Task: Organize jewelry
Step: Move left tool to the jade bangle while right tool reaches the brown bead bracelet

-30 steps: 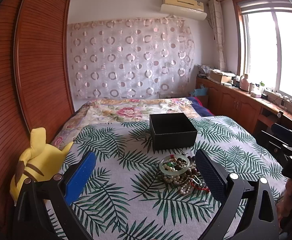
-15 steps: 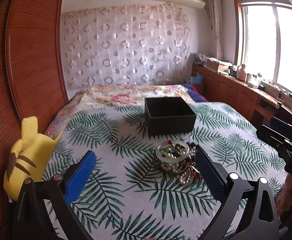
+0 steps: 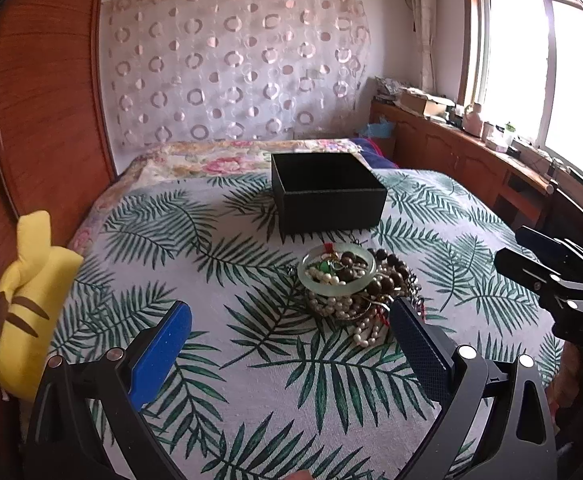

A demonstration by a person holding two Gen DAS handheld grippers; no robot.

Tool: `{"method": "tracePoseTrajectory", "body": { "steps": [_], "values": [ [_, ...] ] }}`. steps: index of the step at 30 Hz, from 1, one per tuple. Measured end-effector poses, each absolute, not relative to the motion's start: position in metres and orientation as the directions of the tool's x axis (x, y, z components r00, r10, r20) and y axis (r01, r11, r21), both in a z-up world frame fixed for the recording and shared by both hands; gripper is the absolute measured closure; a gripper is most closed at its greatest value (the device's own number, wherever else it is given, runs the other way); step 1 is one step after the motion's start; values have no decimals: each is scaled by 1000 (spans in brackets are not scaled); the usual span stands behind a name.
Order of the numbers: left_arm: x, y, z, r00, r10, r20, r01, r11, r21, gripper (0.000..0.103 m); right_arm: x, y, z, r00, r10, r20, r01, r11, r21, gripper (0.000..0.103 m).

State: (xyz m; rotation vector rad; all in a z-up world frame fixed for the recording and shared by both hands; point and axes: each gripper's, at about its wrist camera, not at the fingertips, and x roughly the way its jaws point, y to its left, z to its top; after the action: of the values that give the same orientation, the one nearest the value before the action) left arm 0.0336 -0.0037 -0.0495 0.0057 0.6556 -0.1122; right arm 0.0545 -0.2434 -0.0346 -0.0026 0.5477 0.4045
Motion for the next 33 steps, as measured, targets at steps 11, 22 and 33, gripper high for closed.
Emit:
{"method": "tracePoseTrajectory", "body": {
  "steps": [11,22,33],
  "values": [
    [75,-11,-78,700,-212,-682,186,976,-112,8,72,-238,-73,708,377,-597,-405,910,95,23],
    [116,-26,-89,625,-300,-720,235,953,-193,15,71,-242,-75,704,394,-591,-409,905,117,23],
    [139,-38,-93,593,-296,-749,257,951,-173,33,73,-238,-75,701,385,-600,-414,905,96,23]
  ]
}}
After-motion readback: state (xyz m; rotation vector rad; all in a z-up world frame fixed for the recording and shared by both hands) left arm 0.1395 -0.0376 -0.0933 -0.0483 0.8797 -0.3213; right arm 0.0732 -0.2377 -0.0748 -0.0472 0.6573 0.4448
